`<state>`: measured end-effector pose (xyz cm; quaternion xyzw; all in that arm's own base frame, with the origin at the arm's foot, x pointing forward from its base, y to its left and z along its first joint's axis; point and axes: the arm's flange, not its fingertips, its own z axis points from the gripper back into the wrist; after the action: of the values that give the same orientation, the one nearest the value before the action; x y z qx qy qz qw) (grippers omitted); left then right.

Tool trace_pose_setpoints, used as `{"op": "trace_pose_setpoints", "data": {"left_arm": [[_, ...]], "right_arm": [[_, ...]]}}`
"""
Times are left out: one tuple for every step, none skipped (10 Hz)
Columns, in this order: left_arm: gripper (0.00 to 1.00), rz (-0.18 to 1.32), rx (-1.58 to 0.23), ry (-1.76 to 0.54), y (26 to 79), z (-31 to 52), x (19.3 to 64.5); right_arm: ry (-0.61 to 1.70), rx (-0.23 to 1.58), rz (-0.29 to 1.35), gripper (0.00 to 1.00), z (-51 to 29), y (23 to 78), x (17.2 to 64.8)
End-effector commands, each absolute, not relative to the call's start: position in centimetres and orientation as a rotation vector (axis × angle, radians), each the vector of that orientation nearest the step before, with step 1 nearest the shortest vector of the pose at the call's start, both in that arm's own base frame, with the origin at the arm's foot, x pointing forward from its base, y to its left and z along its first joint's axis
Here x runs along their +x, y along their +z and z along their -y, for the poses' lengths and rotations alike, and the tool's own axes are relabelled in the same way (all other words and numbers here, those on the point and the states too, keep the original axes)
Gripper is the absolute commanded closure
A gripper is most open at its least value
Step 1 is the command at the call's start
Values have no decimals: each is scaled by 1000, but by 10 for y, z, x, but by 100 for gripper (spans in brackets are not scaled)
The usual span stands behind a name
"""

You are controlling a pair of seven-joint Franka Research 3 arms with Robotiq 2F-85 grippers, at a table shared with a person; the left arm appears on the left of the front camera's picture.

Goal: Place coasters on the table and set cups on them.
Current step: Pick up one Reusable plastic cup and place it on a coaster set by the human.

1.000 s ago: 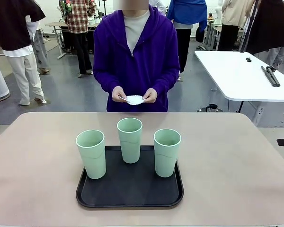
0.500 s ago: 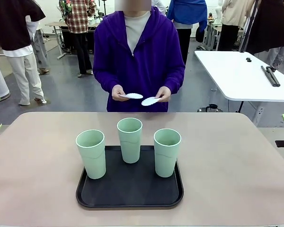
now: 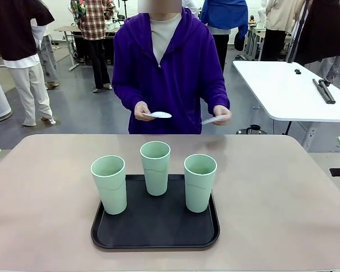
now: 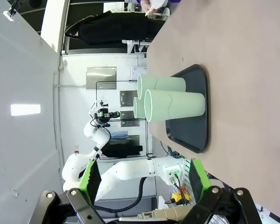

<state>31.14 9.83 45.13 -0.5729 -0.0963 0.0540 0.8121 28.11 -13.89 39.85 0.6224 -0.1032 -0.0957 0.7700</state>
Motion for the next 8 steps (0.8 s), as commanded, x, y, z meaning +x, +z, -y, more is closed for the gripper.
{"op": "trace_pose_setpoints", "data": {"left_arm": [[0, 219, -1240, 105, 451, -101, 311], [0, 219, -1240, 105, 451, -101, 311], [0, 219, -1240, 105, 451, -101, 311], [0, 219, -1240, 105, 451, -101, 311], [0, 219, -1240, 105, 451, -101, 311], [0, 219, -1240, 105, 451, -101, 311], [0, 219, -1240, 105, 451, -101, 311], [0, 219, -1240, 105, 451, -101, 311]], "right_arm": [[-209, 1352, 227, 0, 140, 399, 281], [-209, 1352, 227, 0, 140, 399, 281], [-209, 1352, 227, 0, 140, 399, 281], [-209, 1352, 227, 0, 140, 399, 281], [-209, 1352, 227, 0, 140, 399, 281], [-209, 1352, 227, 0, 140, 399, 281], [-209, 1352, 227, 0, 140, 399, 281], [-209, 1352, 227, 0, 140, 399, 281]]}}
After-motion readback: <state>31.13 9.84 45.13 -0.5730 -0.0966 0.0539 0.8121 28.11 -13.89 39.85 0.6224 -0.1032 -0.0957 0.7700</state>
